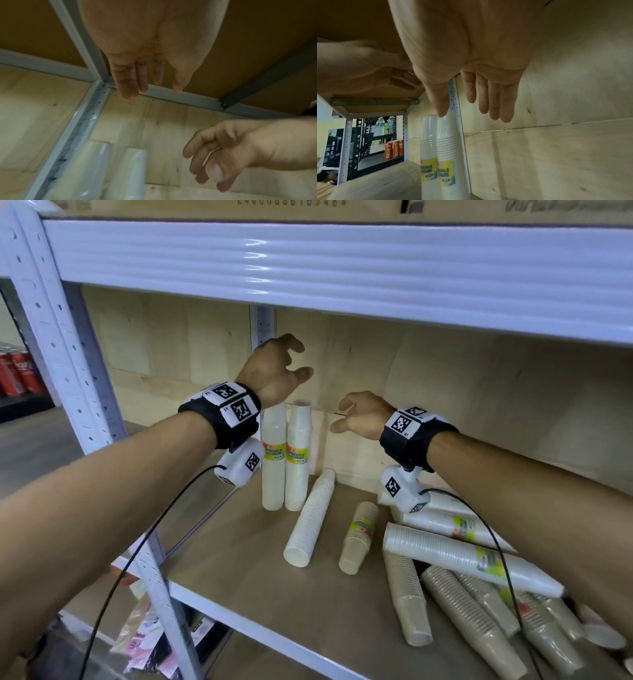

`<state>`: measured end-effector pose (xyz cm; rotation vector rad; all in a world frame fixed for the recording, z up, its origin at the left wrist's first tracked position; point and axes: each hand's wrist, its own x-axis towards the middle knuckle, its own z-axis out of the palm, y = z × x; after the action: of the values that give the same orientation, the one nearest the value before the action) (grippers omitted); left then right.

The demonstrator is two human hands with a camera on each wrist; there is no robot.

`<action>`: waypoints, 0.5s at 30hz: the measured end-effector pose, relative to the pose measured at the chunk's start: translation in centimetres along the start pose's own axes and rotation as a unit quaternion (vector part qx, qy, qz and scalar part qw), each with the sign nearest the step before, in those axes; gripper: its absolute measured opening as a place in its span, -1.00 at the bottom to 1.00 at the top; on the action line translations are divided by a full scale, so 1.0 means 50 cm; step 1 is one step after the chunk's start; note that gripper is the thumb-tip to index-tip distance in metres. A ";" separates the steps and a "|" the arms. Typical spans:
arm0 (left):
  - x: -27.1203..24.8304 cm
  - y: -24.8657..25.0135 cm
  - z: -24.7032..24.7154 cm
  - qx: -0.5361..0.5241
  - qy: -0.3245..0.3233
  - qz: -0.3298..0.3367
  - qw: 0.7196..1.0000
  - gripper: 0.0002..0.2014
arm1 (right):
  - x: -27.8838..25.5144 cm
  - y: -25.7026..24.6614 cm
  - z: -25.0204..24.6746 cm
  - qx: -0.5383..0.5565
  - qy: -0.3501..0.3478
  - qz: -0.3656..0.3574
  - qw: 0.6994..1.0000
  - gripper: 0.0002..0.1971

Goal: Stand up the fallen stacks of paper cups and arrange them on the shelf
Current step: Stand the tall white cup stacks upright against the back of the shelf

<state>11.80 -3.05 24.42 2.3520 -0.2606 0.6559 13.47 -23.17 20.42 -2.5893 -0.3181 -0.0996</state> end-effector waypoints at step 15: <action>-0.114 0.081 0.143 -0.012 -0.159 0.026 0.987 -0.65 | -0.170 0.213 -0.057 -0.152 -0.086 0.115 0.978 -0.40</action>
<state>8.28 -10.73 19.07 2.4265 -0.4684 0.2956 7.82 -35.25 16.48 -2.9256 -0.0655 0.1719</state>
